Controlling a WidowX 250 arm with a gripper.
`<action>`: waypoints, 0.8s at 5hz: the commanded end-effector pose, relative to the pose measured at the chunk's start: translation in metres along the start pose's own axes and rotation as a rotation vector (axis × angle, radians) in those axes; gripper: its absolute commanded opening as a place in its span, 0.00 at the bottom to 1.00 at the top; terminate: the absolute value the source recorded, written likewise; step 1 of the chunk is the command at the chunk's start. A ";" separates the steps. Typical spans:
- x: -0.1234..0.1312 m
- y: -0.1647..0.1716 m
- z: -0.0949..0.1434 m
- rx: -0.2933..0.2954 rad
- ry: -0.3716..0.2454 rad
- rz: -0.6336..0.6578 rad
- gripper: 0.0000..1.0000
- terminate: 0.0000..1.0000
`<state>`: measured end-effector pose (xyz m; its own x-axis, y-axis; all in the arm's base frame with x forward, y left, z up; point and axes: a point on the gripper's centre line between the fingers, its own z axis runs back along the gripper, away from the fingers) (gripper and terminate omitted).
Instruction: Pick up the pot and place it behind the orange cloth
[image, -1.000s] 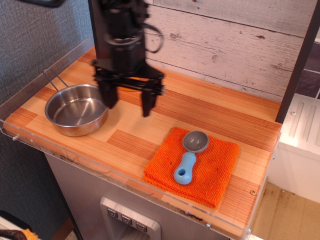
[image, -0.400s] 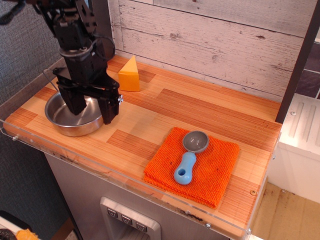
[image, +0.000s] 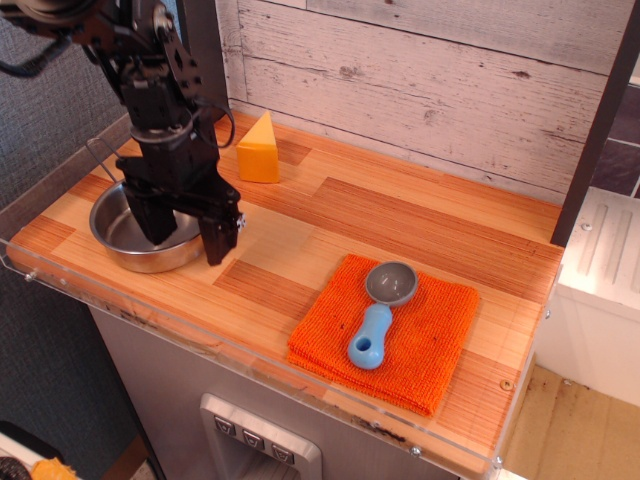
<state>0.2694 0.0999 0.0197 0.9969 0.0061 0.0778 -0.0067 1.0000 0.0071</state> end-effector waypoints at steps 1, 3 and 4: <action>0.007 0.001 -0.003 -0.002 0.015 -0.011 0.00 0.00; 0.006 -0.001 0.004 -0.018 0.007 -0.026 0.00 0.00; 0.006 -0.004 0.008 -0.045 0.014 -0.093 0.00 0.00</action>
<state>0.2679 0.0923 0.0151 0.9966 -0.0809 0.0146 0.0816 0.9951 -0.0557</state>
